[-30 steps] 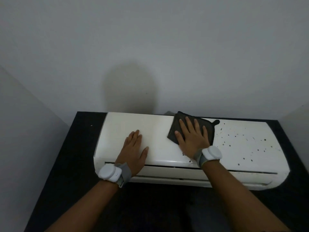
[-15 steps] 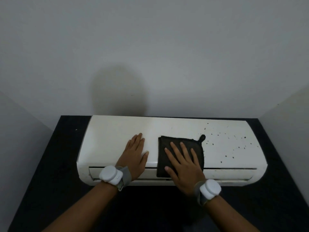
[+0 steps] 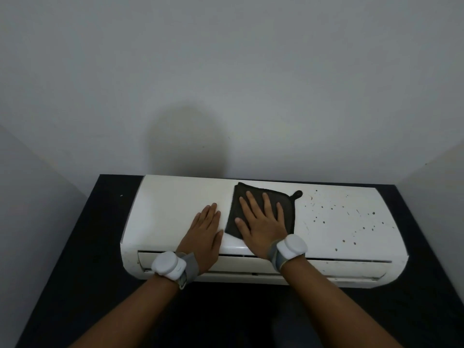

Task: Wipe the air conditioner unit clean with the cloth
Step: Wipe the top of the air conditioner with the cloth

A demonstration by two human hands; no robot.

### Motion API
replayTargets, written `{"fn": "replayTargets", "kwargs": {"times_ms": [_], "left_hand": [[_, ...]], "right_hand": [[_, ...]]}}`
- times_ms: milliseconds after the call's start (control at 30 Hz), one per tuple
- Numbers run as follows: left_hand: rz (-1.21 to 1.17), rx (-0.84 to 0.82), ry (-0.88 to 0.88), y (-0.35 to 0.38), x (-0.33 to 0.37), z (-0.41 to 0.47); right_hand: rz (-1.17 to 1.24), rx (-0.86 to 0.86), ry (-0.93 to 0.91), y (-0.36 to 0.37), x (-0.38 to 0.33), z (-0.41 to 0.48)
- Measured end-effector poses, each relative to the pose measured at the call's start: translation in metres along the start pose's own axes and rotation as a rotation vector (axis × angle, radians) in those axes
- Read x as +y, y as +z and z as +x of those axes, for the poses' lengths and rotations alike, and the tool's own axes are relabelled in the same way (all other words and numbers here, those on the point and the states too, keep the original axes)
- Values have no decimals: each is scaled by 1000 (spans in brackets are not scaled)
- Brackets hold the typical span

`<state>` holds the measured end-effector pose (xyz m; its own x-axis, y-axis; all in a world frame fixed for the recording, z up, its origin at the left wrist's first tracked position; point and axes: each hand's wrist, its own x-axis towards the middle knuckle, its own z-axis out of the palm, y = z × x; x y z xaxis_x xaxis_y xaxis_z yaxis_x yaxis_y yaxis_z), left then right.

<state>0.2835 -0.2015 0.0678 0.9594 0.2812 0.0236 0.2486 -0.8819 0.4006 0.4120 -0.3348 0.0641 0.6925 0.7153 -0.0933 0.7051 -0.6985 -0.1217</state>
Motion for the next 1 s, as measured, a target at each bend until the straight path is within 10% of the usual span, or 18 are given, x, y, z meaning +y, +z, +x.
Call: {"fn": "replayTargets", "kwargs": {"times_ms": [267,667,1000], "left_hand": [[-148,61,2,-7,-3,-2],[-173,175,-128,-34,-41,-29],[-127,177,-235,-45,-65,-45]], "right_hand": [[-20,22,-300,5,25,-35],[52,39,38,10,2,59],[67,9,-165,11,-78,55]]}}
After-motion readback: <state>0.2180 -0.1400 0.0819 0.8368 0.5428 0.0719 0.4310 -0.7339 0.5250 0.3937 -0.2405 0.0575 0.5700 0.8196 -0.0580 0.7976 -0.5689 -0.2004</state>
